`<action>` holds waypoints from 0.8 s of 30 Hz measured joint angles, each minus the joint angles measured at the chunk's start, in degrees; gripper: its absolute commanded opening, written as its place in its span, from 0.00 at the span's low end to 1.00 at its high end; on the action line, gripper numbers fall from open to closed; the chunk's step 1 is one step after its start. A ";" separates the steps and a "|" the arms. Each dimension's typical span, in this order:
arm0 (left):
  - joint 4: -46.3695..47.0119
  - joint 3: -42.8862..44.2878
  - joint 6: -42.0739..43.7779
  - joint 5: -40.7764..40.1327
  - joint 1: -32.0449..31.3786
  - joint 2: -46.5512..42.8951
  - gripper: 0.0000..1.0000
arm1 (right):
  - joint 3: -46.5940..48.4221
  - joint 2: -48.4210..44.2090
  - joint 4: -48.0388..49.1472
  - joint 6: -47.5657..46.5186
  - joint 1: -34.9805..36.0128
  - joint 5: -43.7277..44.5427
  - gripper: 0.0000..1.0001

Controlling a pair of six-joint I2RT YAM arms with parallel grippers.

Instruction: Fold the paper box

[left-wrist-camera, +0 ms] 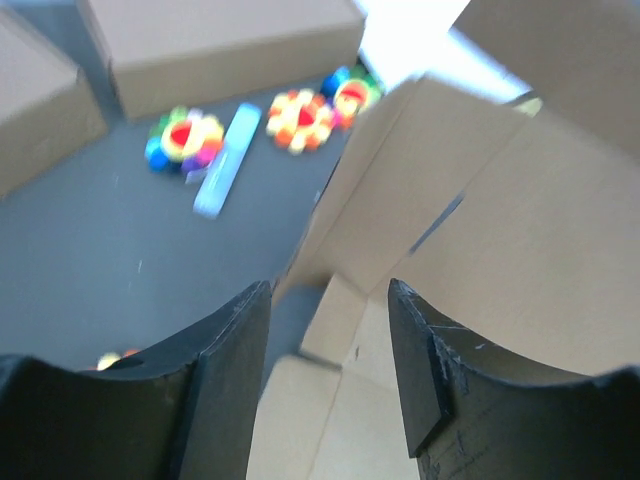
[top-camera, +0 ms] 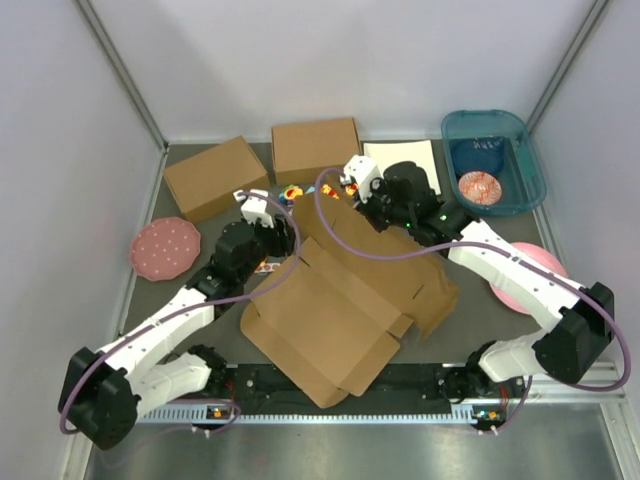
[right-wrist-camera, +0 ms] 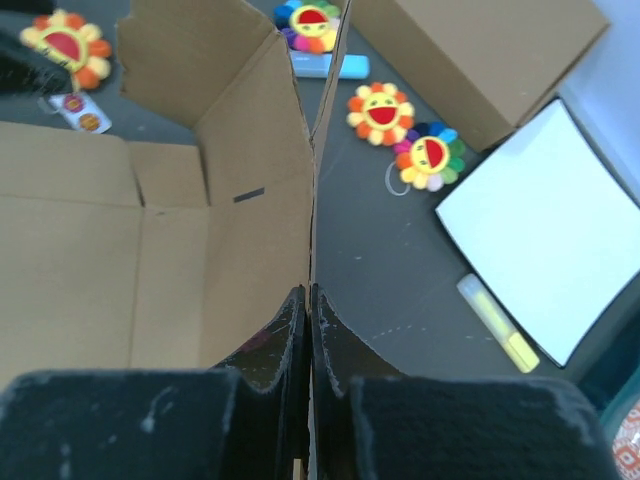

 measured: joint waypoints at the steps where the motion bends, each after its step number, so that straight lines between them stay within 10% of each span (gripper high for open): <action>1: 1.46 -0.07 0.44 0.70 0.00 -0.44 0.61 | 0.57 -0.02 -1.33 -0.02 0.00 -1.40 0.00; 10: 19.63 -0.26 9.75 14.32 1.68 1.07 0.70 | -1.07 -0.24 -6.60 -0.11 -0.13 -5.84 0.00; 24: 17.53 9.42 23.50 33.09 4.35 13.44 0.80 | -2.14 -0.96 -7.04 0.02 -0.39 -6.16 0.00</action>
